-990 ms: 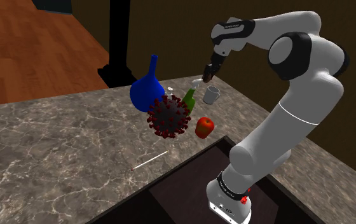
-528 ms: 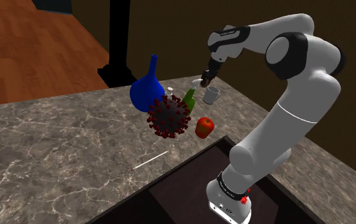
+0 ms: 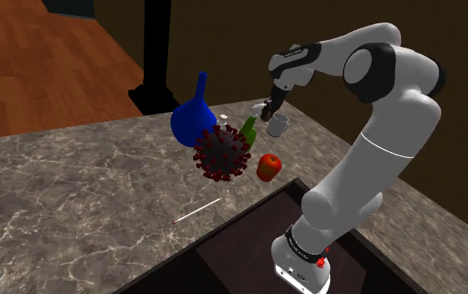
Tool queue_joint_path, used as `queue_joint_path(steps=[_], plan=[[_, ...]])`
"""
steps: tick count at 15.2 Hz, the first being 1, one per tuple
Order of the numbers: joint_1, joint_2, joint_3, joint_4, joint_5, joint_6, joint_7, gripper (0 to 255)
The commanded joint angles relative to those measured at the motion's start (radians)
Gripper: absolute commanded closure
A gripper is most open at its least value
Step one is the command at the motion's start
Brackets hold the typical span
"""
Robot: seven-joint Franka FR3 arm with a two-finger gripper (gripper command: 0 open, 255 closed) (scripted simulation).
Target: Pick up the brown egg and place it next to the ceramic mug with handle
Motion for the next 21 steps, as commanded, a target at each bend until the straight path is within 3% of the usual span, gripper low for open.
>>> queue_joint_path(steps=[1,10,17,18,21], plan=[[-0.001,0.012,0.0,-0.014,0.004,0.024,-0.003,255],[-0.006,0.071,0.007,-0.062,0.032,0.128,-0.026,255],[-0.011,0.071,0.012,-0.062,0.031,0.128,-0.025,255],[-0.009,0.077,0.014,-0.061,0.032,0.134,-0.022,0],[-0.033,0.1,0.006,-0.045,0.055,0.138,-0.068,0]])
